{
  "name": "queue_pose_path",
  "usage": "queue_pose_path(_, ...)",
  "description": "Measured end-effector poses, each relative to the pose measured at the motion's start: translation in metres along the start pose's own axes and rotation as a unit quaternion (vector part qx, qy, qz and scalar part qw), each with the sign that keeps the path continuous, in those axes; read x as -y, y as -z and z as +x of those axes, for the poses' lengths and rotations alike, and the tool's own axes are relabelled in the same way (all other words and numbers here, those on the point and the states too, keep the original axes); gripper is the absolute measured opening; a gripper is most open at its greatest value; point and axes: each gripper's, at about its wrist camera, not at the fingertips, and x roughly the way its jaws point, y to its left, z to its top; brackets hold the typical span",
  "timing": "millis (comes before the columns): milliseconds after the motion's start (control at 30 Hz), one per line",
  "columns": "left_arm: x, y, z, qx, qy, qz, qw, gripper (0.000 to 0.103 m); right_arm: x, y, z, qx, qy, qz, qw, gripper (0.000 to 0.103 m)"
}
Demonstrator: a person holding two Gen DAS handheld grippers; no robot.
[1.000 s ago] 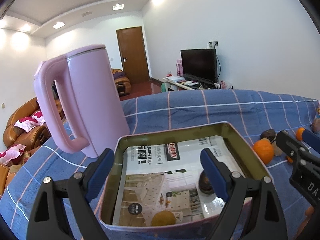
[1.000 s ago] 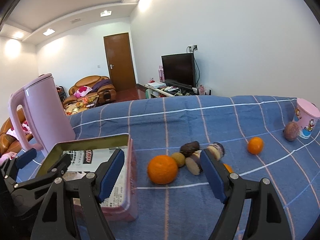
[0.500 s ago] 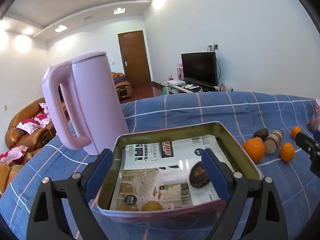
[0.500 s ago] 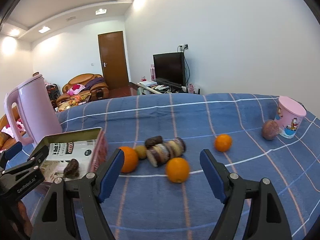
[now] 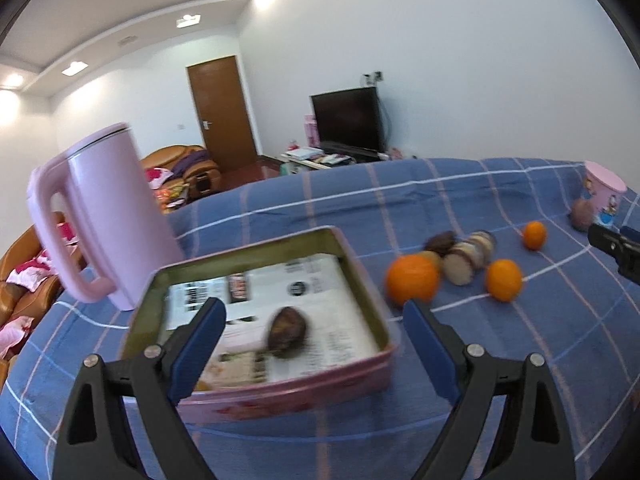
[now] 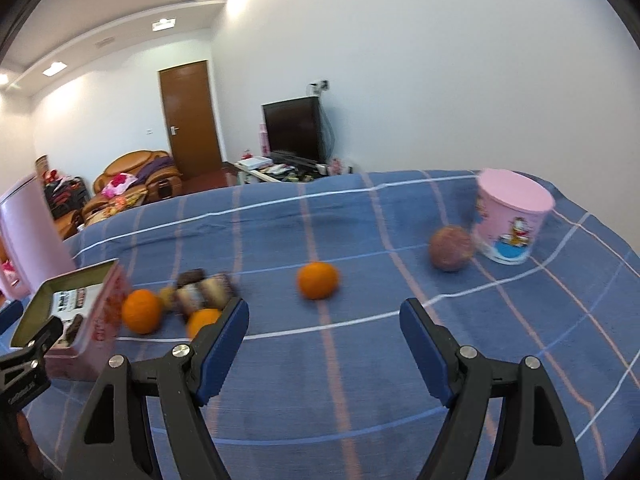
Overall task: Organize fruits
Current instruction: 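Withdraw both tools from the tin toward the remaining fruit, then grasp the purple passion fruit with the right tool while the left tool reaches an orange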
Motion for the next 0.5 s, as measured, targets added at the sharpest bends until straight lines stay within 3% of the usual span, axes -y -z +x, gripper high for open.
queue_pose_path(300, 0.078, -0.03, 0.008, -0.005, 0.069, 0.042, 0.9967, 0.093, 0.076, -0.014, 0.022, -0.024, 0.043, 0.027, 0.998, 0.079)
queue_pose_path(500, 0.127, -0.054, 0.026, -0.029, 0.126, 0.051, 0.9902, 0.093, 0.11, -0.028, 0.051, -0.06, 0.031, 0.068, 0.995, 0.079)
